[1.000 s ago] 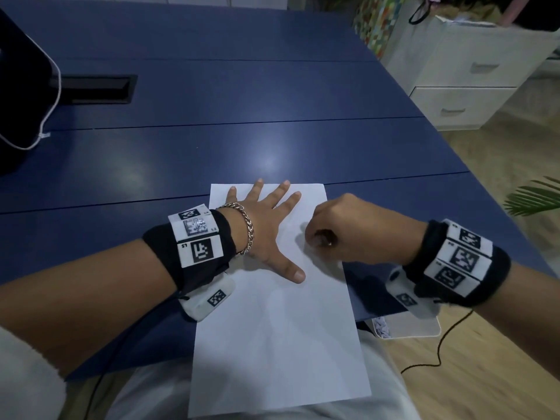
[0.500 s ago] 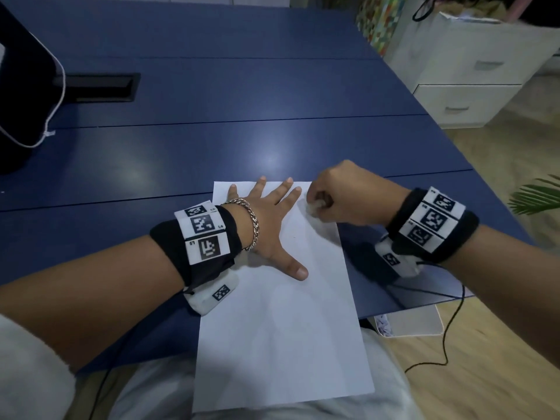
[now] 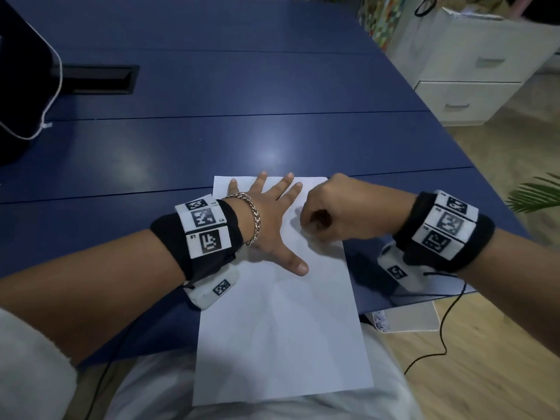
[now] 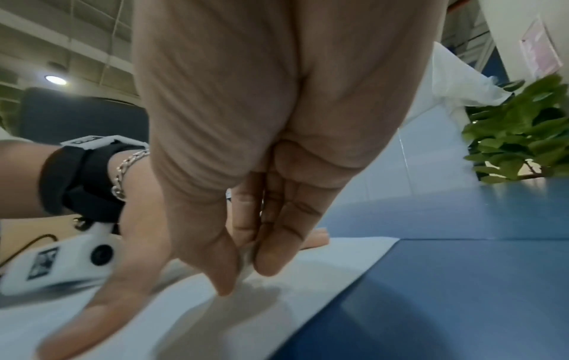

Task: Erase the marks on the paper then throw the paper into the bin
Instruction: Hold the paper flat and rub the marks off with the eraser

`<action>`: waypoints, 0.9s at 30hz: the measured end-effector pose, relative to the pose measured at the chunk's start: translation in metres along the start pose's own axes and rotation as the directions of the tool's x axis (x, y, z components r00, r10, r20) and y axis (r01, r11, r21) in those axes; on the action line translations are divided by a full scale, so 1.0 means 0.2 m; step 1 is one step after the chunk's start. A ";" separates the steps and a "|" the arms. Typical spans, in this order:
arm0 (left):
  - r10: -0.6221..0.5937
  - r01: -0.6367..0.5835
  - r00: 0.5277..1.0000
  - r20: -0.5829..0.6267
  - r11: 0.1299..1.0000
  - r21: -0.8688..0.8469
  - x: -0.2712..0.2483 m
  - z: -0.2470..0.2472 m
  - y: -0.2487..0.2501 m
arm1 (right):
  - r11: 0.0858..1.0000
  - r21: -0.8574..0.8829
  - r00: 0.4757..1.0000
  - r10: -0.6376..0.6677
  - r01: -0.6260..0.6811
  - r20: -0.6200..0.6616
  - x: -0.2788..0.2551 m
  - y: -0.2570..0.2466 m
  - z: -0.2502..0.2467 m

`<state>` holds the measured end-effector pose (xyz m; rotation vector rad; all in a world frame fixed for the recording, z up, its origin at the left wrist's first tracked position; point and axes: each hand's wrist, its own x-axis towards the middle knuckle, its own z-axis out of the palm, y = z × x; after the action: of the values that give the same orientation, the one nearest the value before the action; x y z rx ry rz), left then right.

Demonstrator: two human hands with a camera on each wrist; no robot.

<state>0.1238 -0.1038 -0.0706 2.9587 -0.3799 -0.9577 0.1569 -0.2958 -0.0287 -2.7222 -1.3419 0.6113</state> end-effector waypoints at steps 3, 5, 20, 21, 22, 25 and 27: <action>0.003 -0.003 1.000 -0.002 1.000 -0.007 0.00 0.00 0.00 | 0.990 0.017 0.985 0.141 -0.140 -0.099 0.01 0.09 -0.04; 0.003 -0.003 1.000 0.003 1.000 -0.013 0.01 0.00 0.00 | 0.991 -0.019 0.982 0.128 -0.131 -0.140 0.01 0.09 -0.03; 0.094 -0.094 0.995 -0.035 0.996 0.009 0.04 -0.01 -0.08 | 0.988 0.044 0.968 0.154 -0.148 -0.198 -0.16 0.11 0.00; 0.101 -0.100 0.993 -0.056 0.995 0.022 0.04 -0.01 -0.09 | 0.992 0.036 0.972 0.123 -0.119 -0.198 -0.18 0.08 0.04; 0.102 -0.099 0.991 -0.080 0.994 0.045 0.04 -0.01 -0.11 | 0.995 0.031 0.976 0.098 -0.093 -0.197 -0.18 0.06 0.08; 0.064 -0.046 0.987 -0.149 0.992 0.117 0.01 -0.01 -0.16 | 0.996 0.055 0.976 0.075 -0.066 -0.202 -0.20 0.01 0.15; 0.020 -0.001 0.988 -0.156 0.993 0.118 -0.02 -0.02 -0.21 | 0.996 0.081 0.977 0.060 -0.044 -0.206 -0.22 -0.01 0.17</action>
<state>0.1318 -0.0625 -0.0680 3.1062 -0.4620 -0.7187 0.1189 -0.3331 -0.0455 -2.6790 -1.1783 0.3596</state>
